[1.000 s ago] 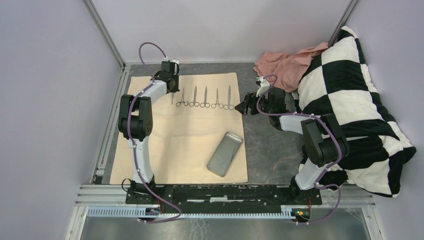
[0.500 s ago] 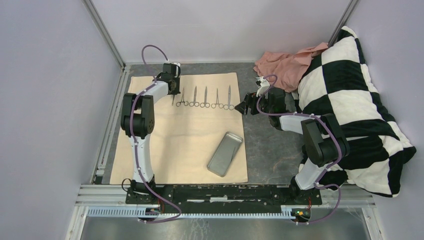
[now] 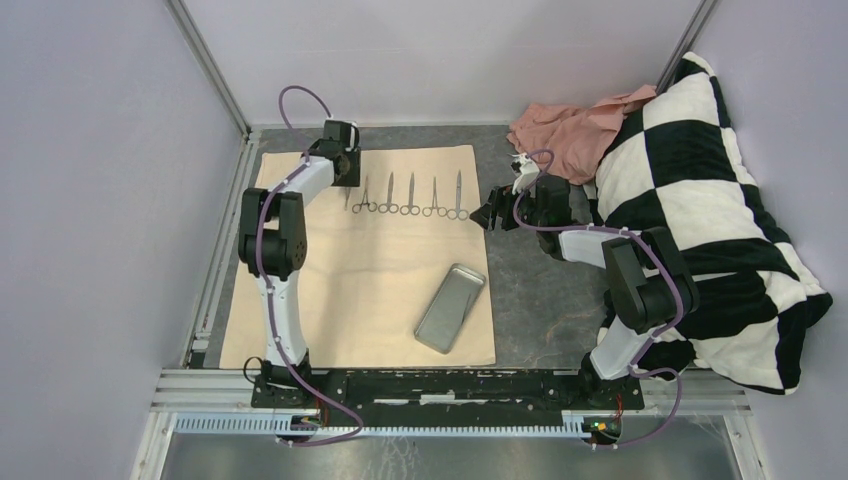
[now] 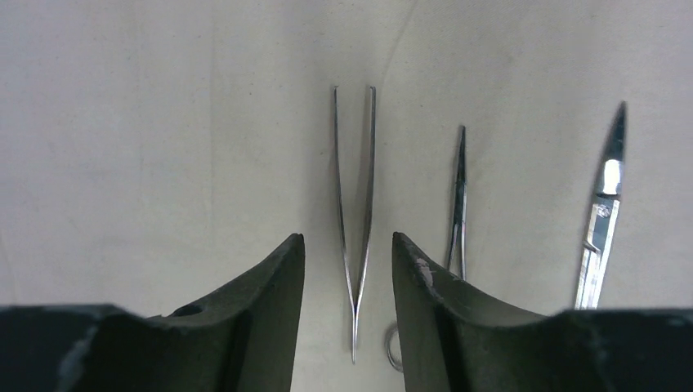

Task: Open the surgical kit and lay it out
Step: Place the medical item in the surgical kit, then pick up the medical item from the container, then place the medical item in the surgical kit.

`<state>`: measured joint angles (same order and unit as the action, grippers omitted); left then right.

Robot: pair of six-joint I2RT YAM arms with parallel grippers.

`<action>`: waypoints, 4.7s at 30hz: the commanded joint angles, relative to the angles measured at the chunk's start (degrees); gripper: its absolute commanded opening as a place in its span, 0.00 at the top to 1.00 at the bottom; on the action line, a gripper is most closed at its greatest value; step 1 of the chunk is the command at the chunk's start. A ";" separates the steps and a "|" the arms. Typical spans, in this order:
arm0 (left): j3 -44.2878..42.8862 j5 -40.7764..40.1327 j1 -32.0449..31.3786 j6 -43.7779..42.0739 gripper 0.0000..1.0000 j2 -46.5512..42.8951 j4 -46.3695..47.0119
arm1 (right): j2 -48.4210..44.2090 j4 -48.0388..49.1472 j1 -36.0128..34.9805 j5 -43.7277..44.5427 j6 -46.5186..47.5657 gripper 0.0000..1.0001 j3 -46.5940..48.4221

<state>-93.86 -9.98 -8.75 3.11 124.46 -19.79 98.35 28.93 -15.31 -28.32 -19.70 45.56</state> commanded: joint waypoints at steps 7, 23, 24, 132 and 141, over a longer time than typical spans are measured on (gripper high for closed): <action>4.03 14.78 -2.80 14.55 0.39 -24.84 1.06 | -1.20 -19.01 -10.96 19.44 10.59 0.20 7.17; 5.97 27.05 -6.30 22.88 0.32 -30.50 5.33 | -6.66 -59.05 -32.15 37.32 -24.72 0.32 17.18; 5.79 27.48 -6.31 23.01 0.32 -30.39 5.30 | -5.83 -60.25 -33.23 38.51 -27.68 0.34 18.08; 77.34 47.19 -25.61 58.46 0.83 -73.81 71.39 | -23.50 37.28 -22.78 -14.76 -42.65 1.00 -14.08; 68.20 41.06 -25.69 41.48 0.98 -79.05 39.06 | -25.27 21.59 -21.45 -9.71 -30.52 0.48 -12.67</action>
<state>-18.26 36.10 -34.22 56.75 48.42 37.71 74.78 59.42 -38.00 -41.01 -59.92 31.53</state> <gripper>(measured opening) 0.046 0.345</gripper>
